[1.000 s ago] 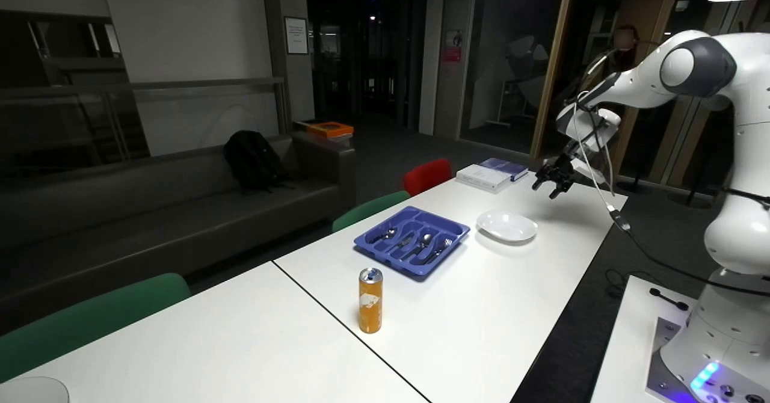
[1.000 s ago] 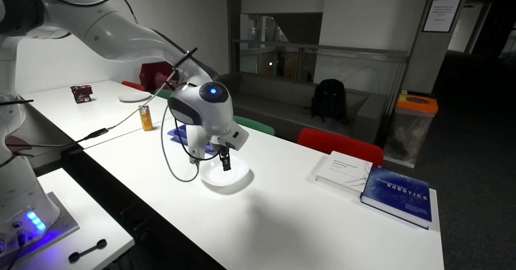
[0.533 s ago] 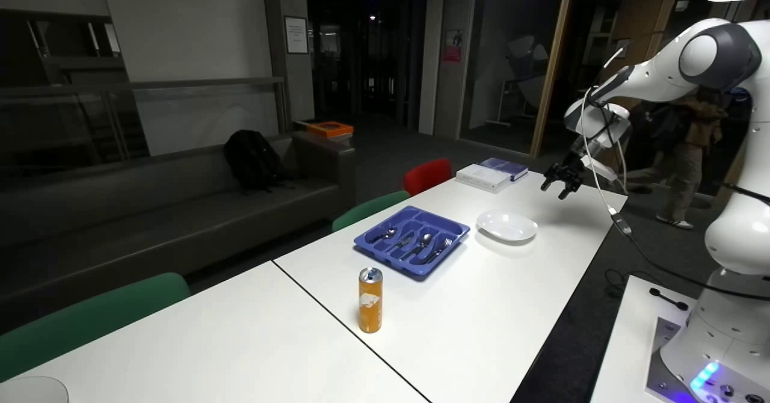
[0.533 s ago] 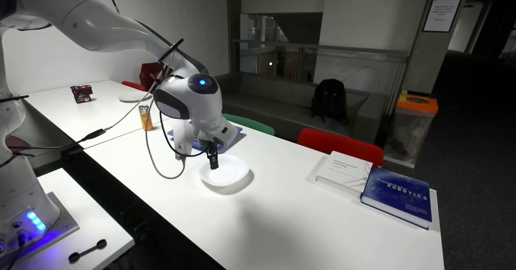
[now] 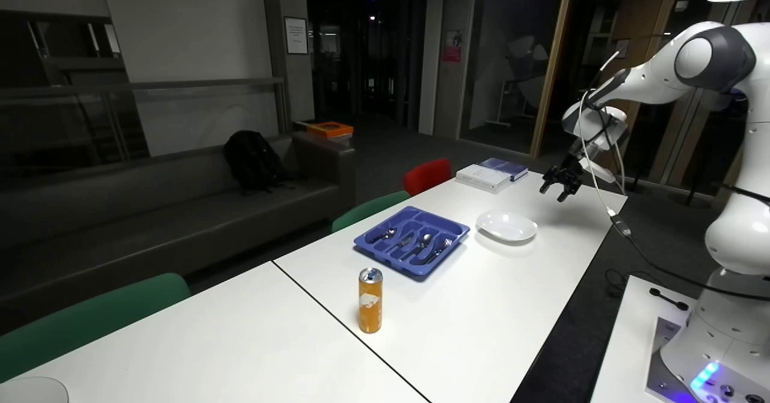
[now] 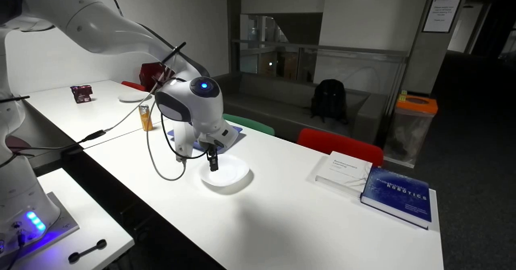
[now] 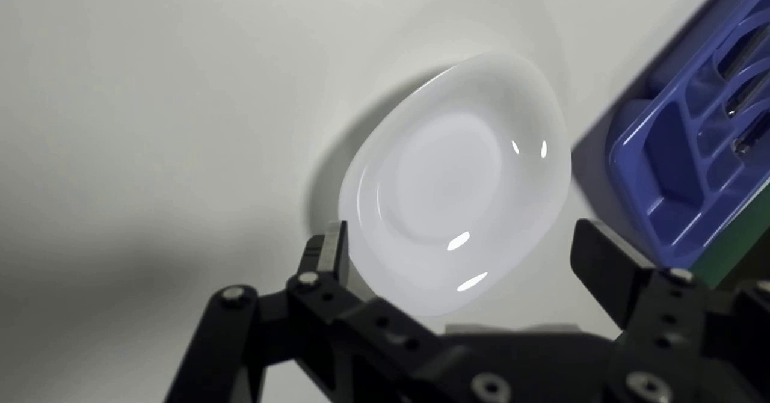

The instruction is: Move the white plate to the right, remove one silver spoon from the blue tray and place it behind the white plate

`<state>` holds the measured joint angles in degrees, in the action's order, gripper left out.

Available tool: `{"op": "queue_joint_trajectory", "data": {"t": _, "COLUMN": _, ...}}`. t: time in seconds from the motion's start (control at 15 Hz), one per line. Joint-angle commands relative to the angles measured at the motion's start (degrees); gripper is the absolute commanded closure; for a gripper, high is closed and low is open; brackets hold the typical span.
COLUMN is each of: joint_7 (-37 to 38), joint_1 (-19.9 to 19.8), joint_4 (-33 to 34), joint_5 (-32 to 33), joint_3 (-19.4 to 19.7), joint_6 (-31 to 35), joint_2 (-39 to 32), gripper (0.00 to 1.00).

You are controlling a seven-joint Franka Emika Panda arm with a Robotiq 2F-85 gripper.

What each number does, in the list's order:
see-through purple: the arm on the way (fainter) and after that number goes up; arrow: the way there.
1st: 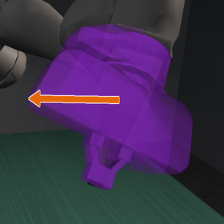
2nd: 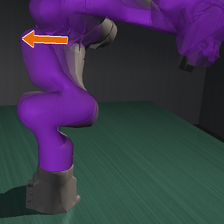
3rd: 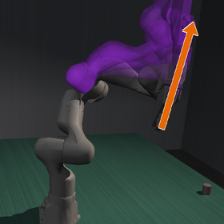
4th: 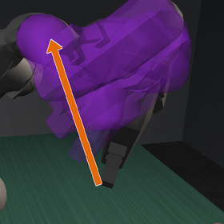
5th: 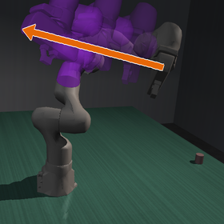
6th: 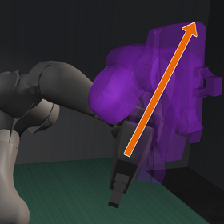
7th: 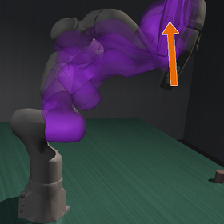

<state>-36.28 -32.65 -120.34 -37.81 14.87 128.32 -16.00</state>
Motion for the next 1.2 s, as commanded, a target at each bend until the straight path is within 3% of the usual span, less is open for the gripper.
{"op": "queue_joint_trajectory", "data": {"t": 0.0, "joint_7": -0.9, "joint_1": 2.3, "joint_4": 0.1, "joint_5": 0.9, "joint_3": -0.6, "joint_6": -0.3, "joint_2": 0.3, "gripper": 0.00}}
{"op": "queue_joint_trajectory", "data": {"t": 0.67, "joint_7": 3.7, "joint_1": 15.8, "joint_4": -3.2, "joint_5": 17.2, "joint_3": -6.7, "joint_6": 8.8, "joint_2": 1.0, "gripper": 0.00}}
{"op": "queue_joint_trajectory", "data": {"t": 0.87, "joint_7": 2.6, "joint_1": 17.4, "joint_4": -4.1, "joint_5": 17.8, "joint_3": -9.3, "joint_6": 11.5, "joint_2": 1.8, "gripper": 0.00}}
{"op": "queue_joint_trajectory", "data": {"t": 1.13, "joint_7": 3.2, "joint_1": 17.0, "joint_4": -2.0, "joint_5": 17.0, "joint_3": -10.3, "joint_6": 9.6, "joint_2": -0.1, "gripper": 0.00}}
